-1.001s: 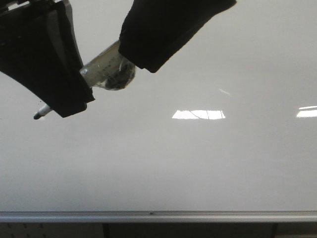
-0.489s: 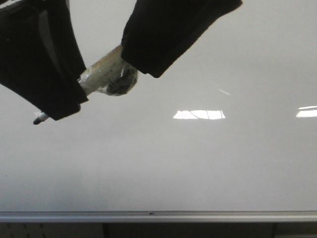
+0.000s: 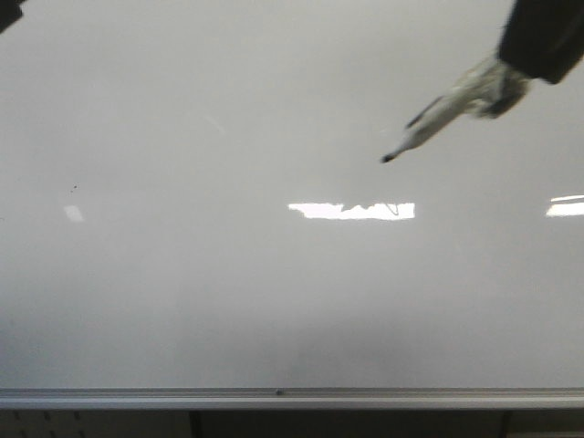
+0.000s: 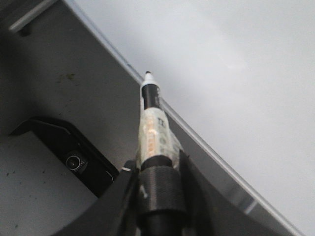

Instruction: Write number 1 on whiteboard

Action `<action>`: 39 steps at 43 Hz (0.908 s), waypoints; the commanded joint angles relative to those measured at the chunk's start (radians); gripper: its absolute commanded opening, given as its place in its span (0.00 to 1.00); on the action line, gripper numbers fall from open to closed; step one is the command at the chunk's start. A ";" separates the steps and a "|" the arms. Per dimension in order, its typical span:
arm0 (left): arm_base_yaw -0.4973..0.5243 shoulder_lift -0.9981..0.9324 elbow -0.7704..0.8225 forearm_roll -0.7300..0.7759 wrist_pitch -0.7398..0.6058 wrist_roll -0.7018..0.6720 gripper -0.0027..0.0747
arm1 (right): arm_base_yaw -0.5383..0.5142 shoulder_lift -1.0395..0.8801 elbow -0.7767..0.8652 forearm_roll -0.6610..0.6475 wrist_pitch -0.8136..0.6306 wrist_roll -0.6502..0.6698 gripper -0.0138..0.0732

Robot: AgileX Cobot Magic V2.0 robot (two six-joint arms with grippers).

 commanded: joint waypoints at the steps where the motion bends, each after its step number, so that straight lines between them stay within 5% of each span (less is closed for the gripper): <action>1: 0.043 -0.052 -0.001 -0.013 -0.040 -0.050 0.67 | -0.091 -0.082 -0.005 -0.078 -0.023 0.128 0.11; 17: 0.221 -0.139 0.113 -0.009 -0.052 -0.131 0.67 | -0.464 -0.319 0.202 -0.078 -0.162 0.257 0.11; 39: 0.234 -0.143 0.121 -0.009 -0.092 -0.131 0.67 | -0.474 -0.252 0.295 -0.060 -0.561 0.259 0.11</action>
